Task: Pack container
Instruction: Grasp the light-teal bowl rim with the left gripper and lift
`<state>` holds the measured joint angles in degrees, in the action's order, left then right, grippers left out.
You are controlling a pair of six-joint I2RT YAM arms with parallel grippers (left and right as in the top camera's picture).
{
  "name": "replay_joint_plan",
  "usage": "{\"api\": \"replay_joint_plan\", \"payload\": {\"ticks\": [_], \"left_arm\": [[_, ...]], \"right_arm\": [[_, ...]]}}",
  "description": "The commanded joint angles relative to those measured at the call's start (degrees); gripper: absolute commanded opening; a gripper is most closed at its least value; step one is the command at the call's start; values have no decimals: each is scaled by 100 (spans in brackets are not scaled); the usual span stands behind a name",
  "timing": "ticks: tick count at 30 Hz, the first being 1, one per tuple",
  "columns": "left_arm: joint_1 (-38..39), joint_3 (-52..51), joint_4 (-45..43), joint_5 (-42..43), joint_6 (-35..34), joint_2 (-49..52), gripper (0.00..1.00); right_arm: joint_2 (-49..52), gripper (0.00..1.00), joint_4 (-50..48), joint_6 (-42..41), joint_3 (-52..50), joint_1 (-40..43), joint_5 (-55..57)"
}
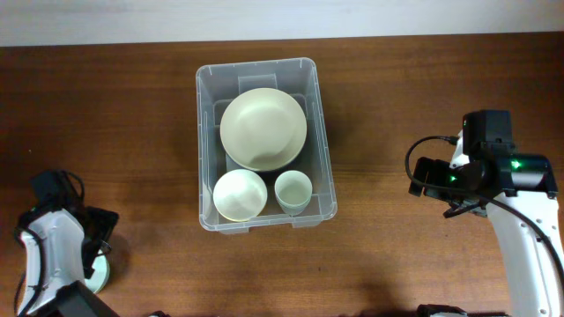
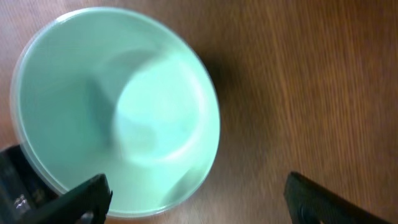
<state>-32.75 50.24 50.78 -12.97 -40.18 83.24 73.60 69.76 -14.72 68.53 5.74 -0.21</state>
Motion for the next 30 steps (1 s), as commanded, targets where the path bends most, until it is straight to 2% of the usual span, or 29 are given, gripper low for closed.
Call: {"api": "replay_joint_plan", "payload": {"ticks": [1,3,4,5,7,9,10,11,30], "left_arm": [[-33,-442,-520,334,402,105,90],[-31,-446,-535,332,400,164,89],[-31,-446,-579,330,402,173,82],[-31,-446,-605,330,404,173,80],[-31,-446,-671,337,494,173,65],[-31,-446,-680,339,509,173,58],[-31,-446,-667,374,514,173,48],[-31,-446,-664,409,520,173,47],[-31,-446,-667,417,555,686,47]], "right_arm": [[118,99,-17,28,-13,-48,20],[153,99,-15,31,-13,-48,2],[179,99,-17,31,-13,-48,2],[179,99,-20,31,-13,-48,2],[179,99,-22,31,-13,-48,2],[179,99,-17,31,-13,-48,4],[179,99,-20,31,-13,-48,4],[179,99,-20,31,-13,-48,4],[179,99,-20,31,-13,-48,4]]}}
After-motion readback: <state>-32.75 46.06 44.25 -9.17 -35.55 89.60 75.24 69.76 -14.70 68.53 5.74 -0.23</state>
